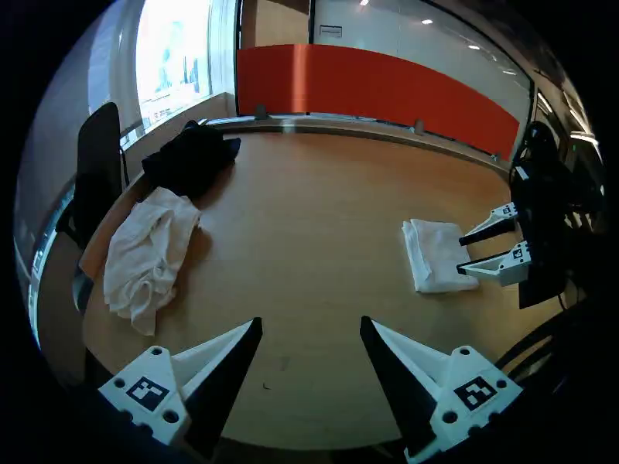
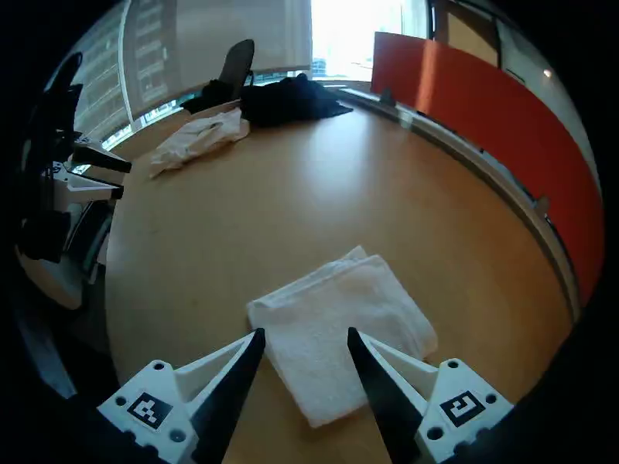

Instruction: Fold towel

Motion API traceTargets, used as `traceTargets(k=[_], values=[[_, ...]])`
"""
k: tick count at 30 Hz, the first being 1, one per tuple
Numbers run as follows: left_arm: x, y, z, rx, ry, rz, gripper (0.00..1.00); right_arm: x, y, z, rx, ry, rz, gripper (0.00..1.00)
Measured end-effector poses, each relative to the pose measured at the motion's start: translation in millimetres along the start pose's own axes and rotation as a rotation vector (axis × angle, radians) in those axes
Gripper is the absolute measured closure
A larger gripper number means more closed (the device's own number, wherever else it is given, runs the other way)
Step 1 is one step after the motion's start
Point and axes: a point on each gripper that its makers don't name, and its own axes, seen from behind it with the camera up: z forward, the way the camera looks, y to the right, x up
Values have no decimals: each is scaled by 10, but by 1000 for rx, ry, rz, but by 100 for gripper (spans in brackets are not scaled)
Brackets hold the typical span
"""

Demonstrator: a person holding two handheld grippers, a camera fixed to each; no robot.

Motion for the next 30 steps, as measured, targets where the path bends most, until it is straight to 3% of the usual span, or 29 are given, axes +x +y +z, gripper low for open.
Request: traceTargets(k=[26,30], values=[[-12,13,38,-3,-7,13,6,-803,76,-181,-58,-91,94,18],[-20,13,35,-3,-8,12,6,-868,69,-162,-62,-99,111,24]])
